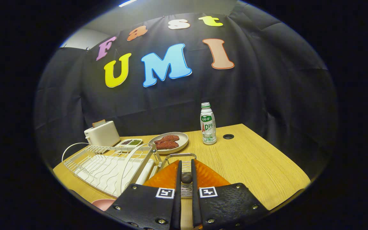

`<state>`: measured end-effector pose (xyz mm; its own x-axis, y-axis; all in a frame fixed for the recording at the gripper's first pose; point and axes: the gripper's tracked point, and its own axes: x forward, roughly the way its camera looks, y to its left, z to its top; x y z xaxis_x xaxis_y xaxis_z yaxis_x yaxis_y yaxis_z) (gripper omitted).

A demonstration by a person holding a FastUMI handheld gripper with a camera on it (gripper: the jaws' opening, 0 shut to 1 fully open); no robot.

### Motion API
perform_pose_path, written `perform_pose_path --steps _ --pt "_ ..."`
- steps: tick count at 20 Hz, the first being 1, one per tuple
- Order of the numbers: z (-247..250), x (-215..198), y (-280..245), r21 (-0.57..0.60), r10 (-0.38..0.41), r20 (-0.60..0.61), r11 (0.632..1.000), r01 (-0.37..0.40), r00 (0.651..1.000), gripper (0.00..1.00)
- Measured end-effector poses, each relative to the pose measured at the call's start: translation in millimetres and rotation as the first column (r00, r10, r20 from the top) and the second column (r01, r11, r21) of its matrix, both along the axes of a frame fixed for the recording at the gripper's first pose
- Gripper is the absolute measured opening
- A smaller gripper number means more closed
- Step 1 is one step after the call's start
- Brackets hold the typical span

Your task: Take the plate from the dish rack, then take the spoon from the basket and place it into the plate.

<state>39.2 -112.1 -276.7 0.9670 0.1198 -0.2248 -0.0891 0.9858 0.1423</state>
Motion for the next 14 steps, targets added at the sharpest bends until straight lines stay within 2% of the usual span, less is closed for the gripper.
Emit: perform_pose_path --steps 1,5,9,14 --pt "0 4 1 0.003 0.005 -0.020 1.000 -0.004 1.000 0.07" --pt "14 9 4 0.002 0.019 -0.067 1.000 -0.019 0.998 0.07" --pt "42 10 10 -0.040 0.050 -0.062 0.998 -0.053 0.997 0.07" --pt "68 13 12 -0.064 0.053 -0.062 0.996 -0.057 0.997 0.04"
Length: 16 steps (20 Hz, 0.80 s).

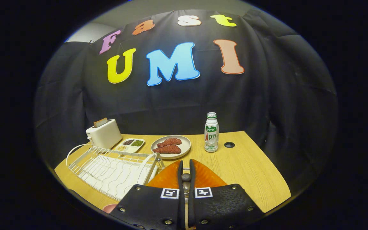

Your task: Take the plate from the dish rack, then take the spoon from the basket and place it into the plate.

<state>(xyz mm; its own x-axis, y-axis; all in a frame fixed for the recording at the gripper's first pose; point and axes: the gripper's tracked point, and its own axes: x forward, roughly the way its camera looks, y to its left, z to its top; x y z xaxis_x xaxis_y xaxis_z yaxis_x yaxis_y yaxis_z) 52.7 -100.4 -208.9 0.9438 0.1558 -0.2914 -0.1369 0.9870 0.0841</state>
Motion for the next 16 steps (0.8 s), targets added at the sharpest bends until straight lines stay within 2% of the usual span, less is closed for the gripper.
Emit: perform_pose_path --steps 4,9,12,16 --pt "35 -9 8 -0.026 0.019 0.033 1.000 -0.018 0.999 0.03" --pt "77 -41 23 -0.040 0.046 0.067 0.998 -0.043 0.997 0.03" --pt "85 -65 34 -0.021 0.056 0.054 0.998 -0.055 0.997 0.03" --pt "67 -96 52 -0.015 0.087 0.000 0.996 -0.087 0.996 0.03"
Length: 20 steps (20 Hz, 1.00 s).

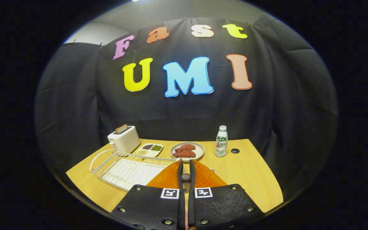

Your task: Take the plate from the dish rack, then take the spoon from the basket and place it into the plate.

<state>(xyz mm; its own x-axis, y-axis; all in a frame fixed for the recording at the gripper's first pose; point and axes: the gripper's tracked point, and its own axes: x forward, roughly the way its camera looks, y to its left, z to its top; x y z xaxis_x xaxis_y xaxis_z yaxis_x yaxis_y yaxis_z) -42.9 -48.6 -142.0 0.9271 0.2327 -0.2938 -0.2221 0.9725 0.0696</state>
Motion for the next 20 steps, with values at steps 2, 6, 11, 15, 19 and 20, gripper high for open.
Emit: perform_pose_path --steps 2,6,11,15,19,20 --pt "-16 -15 11 -0.014 0.024 -0.029 1.000 -0.024 0.999 0.03" --pt "-42 -38 29 0.001 0.048 -0.090 0.999 -0.048 0.995 0.03" --pt "-59 -50 53 0.035 0.088 -0.127 0.996 -0.084 0.988 0.03" --pt "-71 -52 70 0.039 0.134 -0.146 0.991 -0.129 0.980 0.03" --pt "-91 -56 77 0.025 0.166 -0.183 0.986 -0.164 0.969 0.03" --pt "-95 -57 76 0.024 0.163 -0.194 0.987 -0.162 0.967 0.03"
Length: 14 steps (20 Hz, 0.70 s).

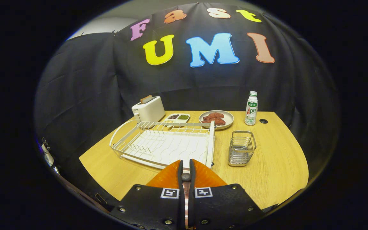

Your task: Take the plate from the dish rack, then take the spoon from the basket and place it into the plate.

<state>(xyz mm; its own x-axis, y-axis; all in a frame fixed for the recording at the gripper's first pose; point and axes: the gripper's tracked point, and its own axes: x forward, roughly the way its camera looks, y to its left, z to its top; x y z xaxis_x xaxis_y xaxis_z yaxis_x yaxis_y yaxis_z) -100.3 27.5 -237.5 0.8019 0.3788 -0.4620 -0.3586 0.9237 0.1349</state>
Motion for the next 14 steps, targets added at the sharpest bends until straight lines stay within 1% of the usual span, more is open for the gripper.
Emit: perform_pose_path --steps 1,4,9,10,14 --pt "-3 -1 -2 -0.003 -0.008 -0.012 1.000 0.008 1.000 0.04" --pt "-6 -2 -5 -0.011 -0.012 -0.028 1.000 0.012 1.000 0.11" --pt "-2 0 -9 -0.004 -0.019 -0.024 1.000 0.019 1.000 0.13" --pt "0 2 -11 -0.013 -0.026 -0.018 1.000 0.026 0.999 0.16" --pt "24 10 -16 -0.039 -0.032 0.045 0.999 0.034 0.998 0.20"
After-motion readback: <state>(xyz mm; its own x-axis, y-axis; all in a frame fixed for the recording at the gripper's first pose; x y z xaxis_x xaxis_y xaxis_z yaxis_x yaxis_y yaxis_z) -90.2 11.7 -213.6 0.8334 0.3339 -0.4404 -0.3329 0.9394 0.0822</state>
